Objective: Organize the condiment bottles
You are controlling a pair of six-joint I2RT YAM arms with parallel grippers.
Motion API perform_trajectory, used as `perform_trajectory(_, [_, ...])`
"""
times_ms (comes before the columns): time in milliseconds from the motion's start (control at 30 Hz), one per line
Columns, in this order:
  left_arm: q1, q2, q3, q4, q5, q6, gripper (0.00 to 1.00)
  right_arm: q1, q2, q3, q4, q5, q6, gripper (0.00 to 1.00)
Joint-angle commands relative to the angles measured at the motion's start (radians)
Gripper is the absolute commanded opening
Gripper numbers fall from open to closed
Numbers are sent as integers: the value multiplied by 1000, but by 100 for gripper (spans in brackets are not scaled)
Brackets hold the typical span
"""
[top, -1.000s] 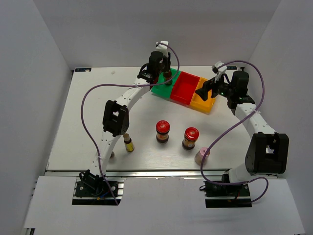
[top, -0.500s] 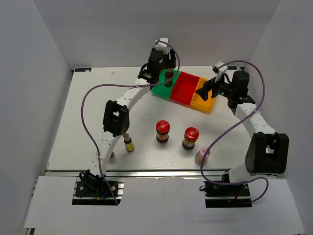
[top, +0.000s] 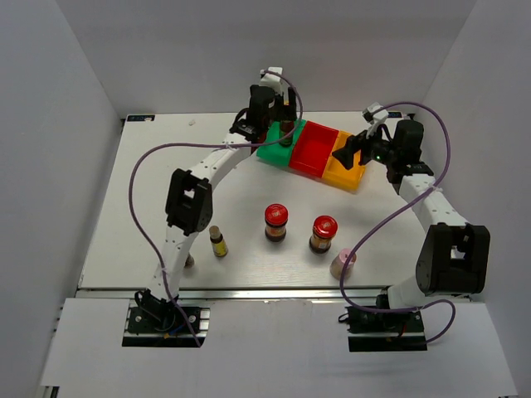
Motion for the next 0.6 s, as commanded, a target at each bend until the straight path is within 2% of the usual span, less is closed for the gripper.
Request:
perform_trajectory(0, [-5, -282, -147, -65, -110, -20, 98, -5, -6, 42, 21, 44, 98, 89])
perform_trajectory(133, [-5, -599, -403, -176, -227, -119, 98, -5, -60, 36, -22, 195, 198, 89])
perform_trajectory(200, [-5, -695, -555, -258, -280, -190, 98, -5, -113, -4, -40, 283, 266, 89])
perform_trajectory(300, [-5, -852, -692, -399, -320, -329, 98, -3, -182, -50, -58, 399, 348, 89])
perform_trajectory(333, [-5, -887, -808, -421, -314, -363, 98, -3, -196, -80, -60, 467, 413, 89])
perform_trajectory(400, [-5, -988, -917, -481, -305, -437, 98, -5, -230, -98, -104, 601, 476, 89])
perform_trajectory(433, [-5, -1014, -981, -502, -302, -446, 98, -5, -239, -114, -118, 626, 507, 89])
perform_trajectory(500, [-5, -1085, -1010, -602, -294, -468, 98, -5, -268, -134, -128, 649, 553, 89])
perform_trajectory(567, [-18, -1145, -1086, -648, -282, -476, 98, -5, -285, -185, -102, 611, 557, 89])
